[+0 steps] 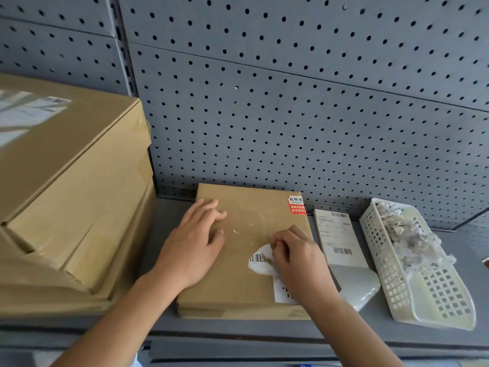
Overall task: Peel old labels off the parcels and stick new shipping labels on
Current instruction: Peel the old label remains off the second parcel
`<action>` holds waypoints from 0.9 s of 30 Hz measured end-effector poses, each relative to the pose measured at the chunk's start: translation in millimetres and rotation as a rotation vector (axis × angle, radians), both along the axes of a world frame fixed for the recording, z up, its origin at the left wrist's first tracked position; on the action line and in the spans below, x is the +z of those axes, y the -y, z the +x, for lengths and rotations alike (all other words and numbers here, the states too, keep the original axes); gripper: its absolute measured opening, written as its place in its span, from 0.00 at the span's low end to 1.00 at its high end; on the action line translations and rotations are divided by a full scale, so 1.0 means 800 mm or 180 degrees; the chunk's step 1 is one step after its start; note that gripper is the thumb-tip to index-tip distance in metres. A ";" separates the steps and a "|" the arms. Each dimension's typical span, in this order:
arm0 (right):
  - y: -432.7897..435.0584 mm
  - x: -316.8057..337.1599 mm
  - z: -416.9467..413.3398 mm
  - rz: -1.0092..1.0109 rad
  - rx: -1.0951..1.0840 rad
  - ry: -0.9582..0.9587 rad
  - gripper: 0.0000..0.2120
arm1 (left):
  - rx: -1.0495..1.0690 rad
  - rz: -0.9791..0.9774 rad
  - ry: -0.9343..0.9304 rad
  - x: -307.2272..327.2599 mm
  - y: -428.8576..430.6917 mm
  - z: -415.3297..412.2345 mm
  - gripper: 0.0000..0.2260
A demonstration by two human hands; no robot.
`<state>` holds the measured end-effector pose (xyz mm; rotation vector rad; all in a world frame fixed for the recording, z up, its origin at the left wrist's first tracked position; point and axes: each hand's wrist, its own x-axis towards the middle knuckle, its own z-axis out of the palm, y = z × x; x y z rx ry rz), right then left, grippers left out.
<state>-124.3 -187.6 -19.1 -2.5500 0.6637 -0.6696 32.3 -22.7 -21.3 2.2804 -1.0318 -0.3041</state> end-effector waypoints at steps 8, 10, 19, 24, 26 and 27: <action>-0.002 0.001 -0.004 0.0316 -0.0065 0.0005 0.11 | -0.0004 -0.0080 -0.0020 -0.001 0.001 0.001 0.15; -0.002 0.000 -0.003 0.0203 -0.0117 0.0008 0.10 | -0.0007 -0.0072 -0.0007 -0.002 0.000 0.001 0.15; -0.004 0.004 -0.004 0.0428 0.0011 0.0060 0.12 | -0.0023 -0.0085 0.0026 -0.002 0.000 0.002 0.15; -0.006 0.000 -0.004 0.0219 0.0054 0.0056 0.11 | -0.0026 -0.0086 0.0019 -0.001 0.000 0.001 0.15; -0.004 0.005 -0.006 0.0433 0.0092 0.0083 0.13 | -0.0026 -0.0088 0.0015 0.000 0.000 0.001 0.15; -0.003 0.008 -0.007 0.0579 0.0098 0.0119 0.13 | -0.0026 -0.0088 0.0013 0.000 0.000 0.001 0.15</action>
